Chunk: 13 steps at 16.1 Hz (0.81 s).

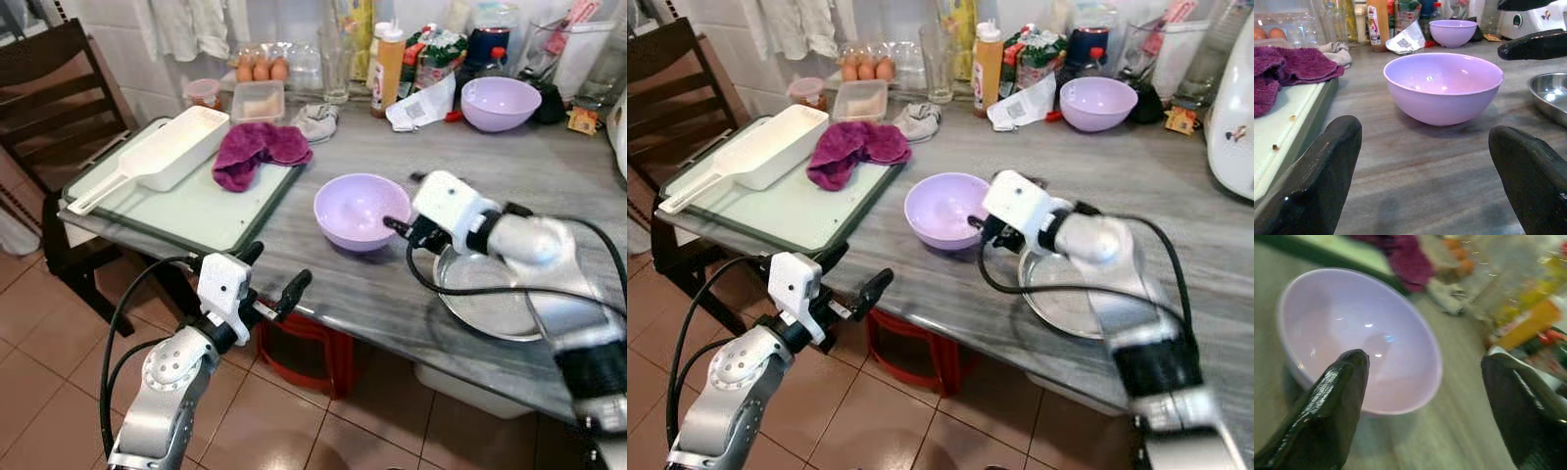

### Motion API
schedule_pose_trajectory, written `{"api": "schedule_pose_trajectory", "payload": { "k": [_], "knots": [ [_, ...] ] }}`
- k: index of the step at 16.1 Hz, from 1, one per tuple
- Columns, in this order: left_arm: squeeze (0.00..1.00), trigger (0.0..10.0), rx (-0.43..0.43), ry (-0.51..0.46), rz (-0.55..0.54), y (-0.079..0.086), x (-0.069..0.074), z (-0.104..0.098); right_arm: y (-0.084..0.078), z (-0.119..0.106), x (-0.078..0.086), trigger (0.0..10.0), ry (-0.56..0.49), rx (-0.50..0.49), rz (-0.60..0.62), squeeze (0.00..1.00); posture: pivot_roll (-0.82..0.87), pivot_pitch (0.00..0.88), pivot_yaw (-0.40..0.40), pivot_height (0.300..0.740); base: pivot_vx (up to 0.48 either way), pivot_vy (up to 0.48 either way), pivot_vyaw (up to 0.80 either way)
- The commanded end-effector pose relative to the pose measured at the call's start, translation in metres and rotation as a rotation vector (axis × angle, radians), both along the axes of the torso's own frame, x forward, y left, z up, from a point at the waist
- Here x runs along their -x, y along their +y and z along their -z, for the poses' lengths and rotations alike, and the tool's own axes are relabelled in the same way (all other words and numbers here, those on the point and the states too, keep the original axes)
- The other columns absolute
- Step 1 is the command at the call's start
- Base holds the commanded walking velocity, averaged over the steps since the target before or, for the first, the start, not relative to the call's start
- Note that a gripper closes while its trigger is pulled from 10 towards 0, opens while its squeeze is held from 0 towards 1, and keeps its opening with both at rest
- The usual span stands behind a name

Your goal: Setting the table

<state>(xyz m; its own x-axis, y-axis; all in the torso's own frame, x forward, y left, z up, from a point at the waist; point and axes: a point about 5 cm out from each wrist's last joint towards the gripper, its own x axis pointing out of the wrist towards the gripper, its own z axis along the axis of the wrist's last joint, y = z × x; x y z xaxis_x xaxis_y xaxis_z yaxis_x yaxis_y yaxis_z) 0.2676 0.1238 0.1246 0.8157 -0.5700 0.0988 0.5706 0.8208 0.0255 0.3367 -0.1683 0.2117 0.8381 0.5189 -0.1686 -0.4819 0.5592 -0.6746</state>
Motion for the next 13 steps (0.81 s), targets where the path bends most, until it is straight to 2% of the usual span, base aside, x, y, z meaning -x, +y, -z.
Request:
{"api": "schedule_pose_trajectory", "payload": {
  "k": [1,2,3,4,5,7,8,11,13],
  "knots": [
    [0.00,10.0,0.004,-0.018,-0.019,0.004,-0.002,-0.003,-0.005,-0.007,0.004,10.0,-0.091,-0.042,0.091,1.00,-0.20,0.095,0.081,0.740,0.000,0.000,0.00],
    [0.00,10.0,0.013,-0.030,-0.007,0.004,-0.001,-0.005,-0.013,-0.008,0.008,10.0,-0.176,-0.003,0.173,1.00,-0.20,0.094,0.080,0.740,0.000,0.000,0.00],
    [0.00,10.0,0.008,-0.052,0.048,0.002,0.004,-0.007,-0.020,-0.006,0.015,10.0,-0.210,-0.040,0.261,1.00,-0.20,0.092,0.081,0.740,0.000,0.000,0.00],
    [0.00,10.0,0.009,-0.050,0.067,0.001,0.006,-0.007,-0.023,-0.006,0.019,10.0,-0.220,-0.051,0.292,1.00,-0.20,0.092,0.081,0.740,0.000,0.000,0.00],
    [0.00,10.0,0.003,-0.043,0.080,0.003,0.006,-0.006,-0.027,-0.002,0.024,10.0,-0.210,-0.058,0.347,1.00,-0.21,0.093,0.083,0.740,0.000,0.000,0.00],
    [0.00,10.0,-0.007,-0.035,0.080,0.005,0.005,-0.004,-0.035,0.012,0.030,10.0,-0.140,0.007,0.430,1.00,-0.21,0.095,0.088,0.740,0.000,0.000,0.00],
    [0.00,10.0,-0.008,-0.036,0.081,0.005,0.004,-0.004,-0.033,0.019,0.034,10.0,-0.083,-0.011,0.439,1.00,-0.22,0.102,0.093,0.740,0.000,0.000,0.00],
    [0.00,10.0,-0.005,-0.027,0.097,0.003,0.005,-0.002,-0.034,0.016,0.041,10.0,-0.051,-0.040,0.503,1.00,-0.23,0.114,0.095,0.740,0.000,0.000,0.00],
    [0.00,10.0,-0.005,-0.019,0.106,0.001,0.006,0.000,-0.039,0.021,0.046,10.0,0.013,-0.049,0.549,1.00,-0.24,0.121,0.093,0.740,0.000,0.000,0.00]
  ]
}}
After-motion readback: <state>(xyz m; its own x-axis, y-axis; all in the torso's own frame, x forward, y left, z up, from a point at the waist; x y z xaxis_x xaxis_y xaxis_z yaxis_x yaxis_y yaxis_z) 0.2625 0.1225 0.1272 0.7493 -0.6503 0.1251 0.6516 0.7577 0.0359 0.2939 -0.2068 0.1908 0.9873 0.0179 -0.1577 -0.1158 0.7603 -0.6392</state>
